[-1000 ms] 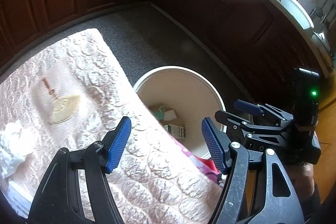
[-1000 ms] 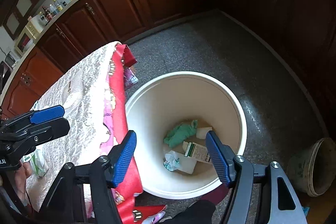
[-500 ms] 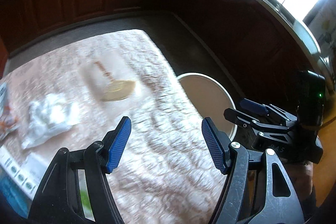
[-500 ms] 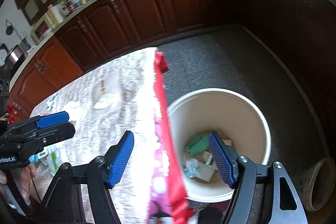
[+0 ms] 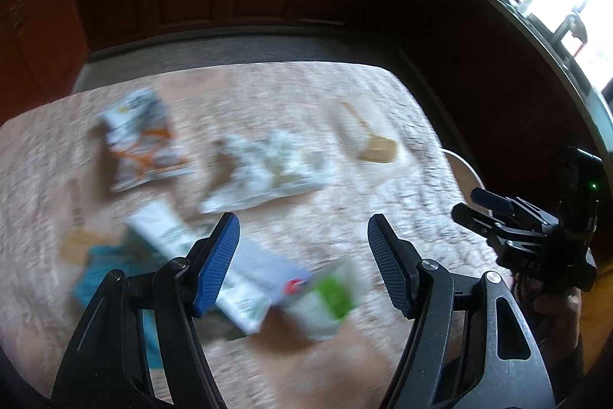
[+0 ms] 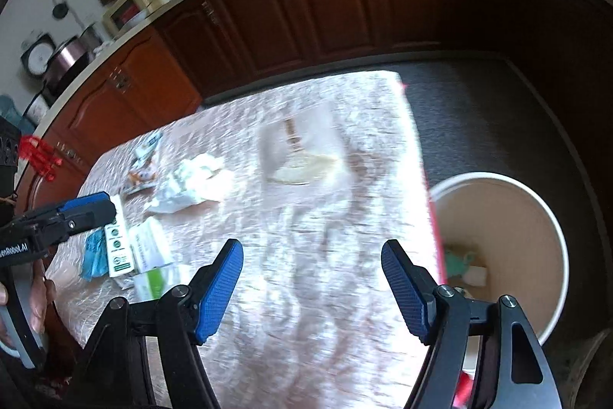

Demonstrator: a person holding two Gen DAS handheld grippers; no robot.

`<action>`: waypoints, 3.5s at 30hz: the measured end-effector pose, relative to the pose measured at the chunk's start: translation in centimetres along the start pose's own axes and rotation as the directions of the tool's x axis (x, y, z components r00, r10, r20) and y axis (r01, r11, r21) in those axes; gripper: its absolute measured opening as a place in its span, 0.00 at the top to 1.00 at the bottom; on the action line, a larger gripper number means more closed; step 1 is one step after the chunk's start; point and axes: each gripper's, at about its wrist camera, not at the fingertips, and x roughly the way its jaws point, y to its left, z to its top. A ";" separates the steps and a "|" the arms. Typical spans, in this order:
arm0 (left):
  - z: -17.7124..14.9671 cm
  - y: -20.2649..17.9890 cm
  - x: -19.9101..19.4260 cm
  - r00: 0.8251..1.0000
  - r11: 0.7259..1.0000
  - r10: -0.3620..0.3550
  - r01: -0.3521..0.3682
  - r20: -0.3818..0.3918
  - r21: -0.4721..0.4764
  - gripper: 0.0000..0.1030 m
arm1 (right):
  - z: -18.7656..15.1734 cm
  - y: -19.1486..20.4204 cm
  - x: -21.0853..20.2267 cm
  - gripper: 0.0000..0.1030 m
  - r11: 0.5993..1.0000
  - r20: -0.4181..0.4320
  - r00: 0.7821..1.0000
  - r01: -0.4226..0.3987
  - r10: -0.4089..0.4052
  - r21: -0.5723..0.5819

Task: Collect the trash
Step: 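Grasp the blue snack bag with the left tool while the right tool grasps the crumpled white tissue, then carry the blue bag and the tissue in both tools over the white bin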

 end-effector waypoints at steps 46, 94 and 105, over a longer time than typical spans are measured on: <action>-7.7 15.6 -0.4 0.997 0.958 -0.035 0.015 -0.065 -0.288 0.89 | 5.2 13.4 14.3 0.74 0.967 -0.121 0.980 -0.181 0.161 -0.179; 4.3 -18.8 6.2 0.961 0.920 -0.272 0.275 -0.048 0.279 0.94 | -3.1 -13.3 -8.1 0.74 0.973 0.129 0.979 0.130 -0.157 0.191; 3.6 -24.9 12.5 0.962 0.905 -0.242 0.270 -0.123 0.329 0.94 | -5.9 -19.4 -6.2 0.74 0.936 0.025 0.973 0.211 -0.228 0.282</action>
